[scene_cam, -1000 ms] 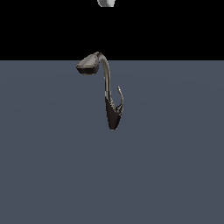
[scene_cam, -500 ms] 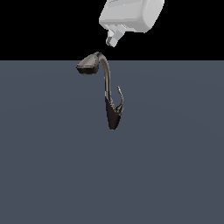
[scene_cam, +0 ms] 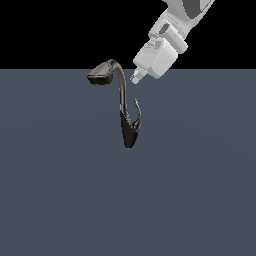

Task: Turn on the faucet by rotating a designated handle.

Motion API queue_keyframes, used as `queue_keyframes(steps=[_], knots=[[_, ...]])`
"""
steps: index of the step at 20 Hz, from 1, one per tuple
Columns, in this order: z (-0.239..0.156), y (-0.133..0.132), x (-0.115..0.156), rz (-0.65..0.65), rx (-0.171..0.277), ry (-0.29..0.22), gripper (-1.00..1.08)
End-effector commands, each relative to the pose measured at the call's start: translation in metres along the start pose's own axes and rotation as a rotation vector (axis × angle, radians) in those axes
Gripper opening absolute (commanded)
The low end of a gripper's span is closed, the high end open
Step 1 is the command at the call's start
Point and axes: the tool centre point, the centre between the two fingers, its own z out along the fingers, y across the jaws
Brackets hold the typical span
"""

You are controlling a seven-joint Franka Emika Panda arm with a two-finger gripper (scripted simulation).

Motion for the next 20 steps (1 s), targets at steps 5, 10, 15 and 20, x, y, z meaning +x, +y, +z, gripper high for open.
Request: queue_keyframes(steps=[5, 10, 15, 20], knots=[[0.026, -0.016, 0.041, 0.182, 0.076, -0.067, -1.0], [0.04, -0.021, 0.061, 0.27, 0.113, -0.1, -1.0], [0.047, -0.023, 0.071, 0.315, 0.132, -0.117, -1.0], [0.048, -0.024, 0.072, 0.318, 0.134, -0.12, -1.0]])
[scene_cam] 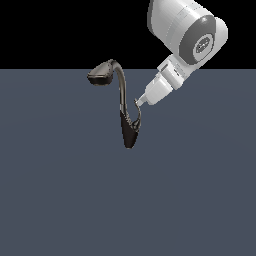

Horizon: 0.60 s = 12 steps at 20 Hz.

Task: Turn on the faucet by rotating a designated handle.

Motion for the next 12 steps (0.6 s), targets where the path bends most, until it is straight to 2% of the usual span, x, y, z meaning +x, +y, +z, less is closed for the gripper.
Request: queue_keyframes(steps=[1, 4, 12], knots=[[0.0, 0.0, 0.0, 0.0, 0.001, -0.001, -1.0], [0.0, 0.0, 0.0, 0.0, 0.001, -0.001, -1.0], [0.0, 0.023, -0.008, 0.0, 0.001, -0.001, -1.0]])
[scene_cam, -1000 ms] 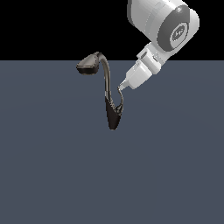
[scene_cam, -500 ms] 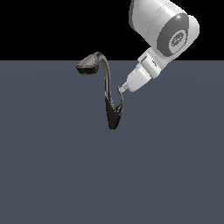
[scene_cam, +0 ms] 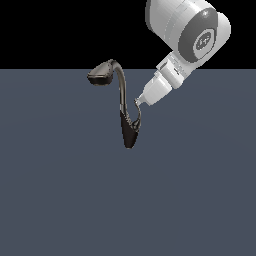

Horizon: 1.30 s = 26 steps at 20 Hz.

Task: Turn on the faucet by rotating a designated handle.

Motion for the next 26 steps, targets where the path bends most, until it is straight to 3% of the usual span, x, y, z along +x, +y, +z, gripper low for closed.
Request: queue_keyframes(steps=[1, 9, 10, 24, 26], knots=[[0.0, 0.007, -0.003, 0.0, 0.0, 0.0, -1.0], [0.0, 0.029, -0.01, 0.0, 0.0, 0.0, -1.0], [-0.001, 0.022, -0.003, 0.007, 0.01, 0.006, -1.0], [0.0, 0.073, 0.012, 0.0, 0.001, 0.0, -1.0], [-0.003, 0.063, 0.003, -0.017, 0.013, 0.001, -1.0]])
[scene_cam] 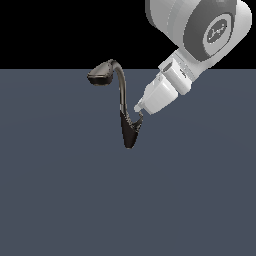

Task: Turn on the faucet by rotating a designated handle.

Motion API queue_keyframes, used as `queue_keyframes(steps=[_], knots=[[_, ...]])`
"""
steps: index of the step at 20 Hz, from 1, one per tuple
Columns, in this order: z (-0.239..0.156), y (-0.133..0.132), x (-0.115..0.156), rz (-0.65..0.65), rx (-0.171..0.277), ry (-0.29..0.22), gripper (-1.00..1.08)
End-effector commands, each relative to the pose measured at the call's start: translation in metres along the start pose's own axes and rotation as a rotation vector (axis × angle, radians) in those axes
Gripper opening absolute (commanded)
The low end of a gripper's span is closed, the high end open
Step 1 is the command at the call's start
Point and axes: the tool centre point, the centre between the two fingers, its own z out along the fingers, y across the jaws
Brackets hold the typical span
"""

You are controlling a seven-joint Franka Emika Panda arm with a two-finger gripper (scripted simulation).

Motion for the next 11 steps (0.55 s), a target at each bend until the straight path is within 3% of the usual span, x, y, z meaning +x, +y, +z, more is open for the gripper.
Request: queue_keyframes(steps=[1, 11], knots=[[0.0, 0.003, 0.006, 0.001, -0.001, 0.0, -1.0], [0.003, 0.03, 0.059, 0.016, -0.013, -0.001, -1.0]])
